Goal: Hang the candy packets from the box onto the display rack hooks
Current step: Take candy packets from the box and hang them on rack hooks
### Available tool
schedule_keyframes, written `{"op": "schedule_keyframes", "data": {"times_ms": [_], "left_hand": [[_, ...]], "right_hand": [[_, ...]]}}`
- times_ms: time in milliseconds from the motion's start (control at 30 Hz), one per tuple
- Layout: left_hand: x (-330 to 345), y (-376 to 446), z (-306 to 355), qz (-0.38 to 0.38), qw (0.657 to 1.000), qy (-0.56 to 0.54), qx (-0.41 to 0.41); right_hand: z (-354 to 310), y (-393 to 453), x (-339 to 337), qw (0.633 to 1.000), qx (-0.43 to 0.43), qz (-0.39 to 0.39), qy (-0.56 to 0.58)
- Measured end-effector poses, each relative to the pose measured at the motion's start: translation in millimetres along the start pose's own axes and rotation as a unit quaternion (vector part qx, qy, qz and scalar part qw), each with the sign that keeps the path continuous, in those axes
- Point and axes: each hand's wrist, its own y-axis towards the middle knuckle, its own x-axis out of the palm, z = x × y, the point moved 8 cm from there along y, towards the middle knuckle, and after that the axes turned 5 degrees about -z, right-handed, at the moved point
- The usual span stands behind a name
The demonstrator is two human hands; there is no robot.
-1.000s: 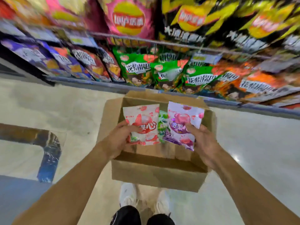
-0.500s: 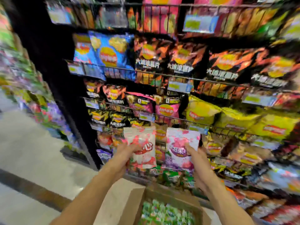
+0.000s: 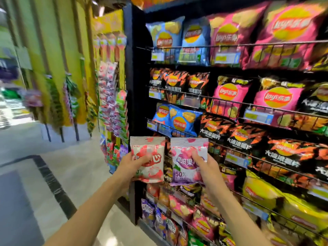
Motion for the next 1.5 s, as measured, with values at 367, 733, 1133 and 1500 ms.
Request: {"op": "schedule_keyframes", "data": {"times_ms": [367,733,1133,1500], "left_hand": [[-184,14,44,0.102,0.993,0.006,0.052],[-373,83,80,0.126,0.989,0.002,0.081],[-529,184,87,0.162,0.983,0.035,0.078],[-628,354,106,0.175,0.98,0.066,0.065]], "right_hand": [[-35,64,193,0.994,-0.036,-0.102,-0.036],[-43,169,373,0.996,-0.042,-0.08,0.001],[-13,311,499,0.993,-0.051,-0.097,0.042],[-4,489,585,0.987,-0.076,-0.121,0.075]]}}
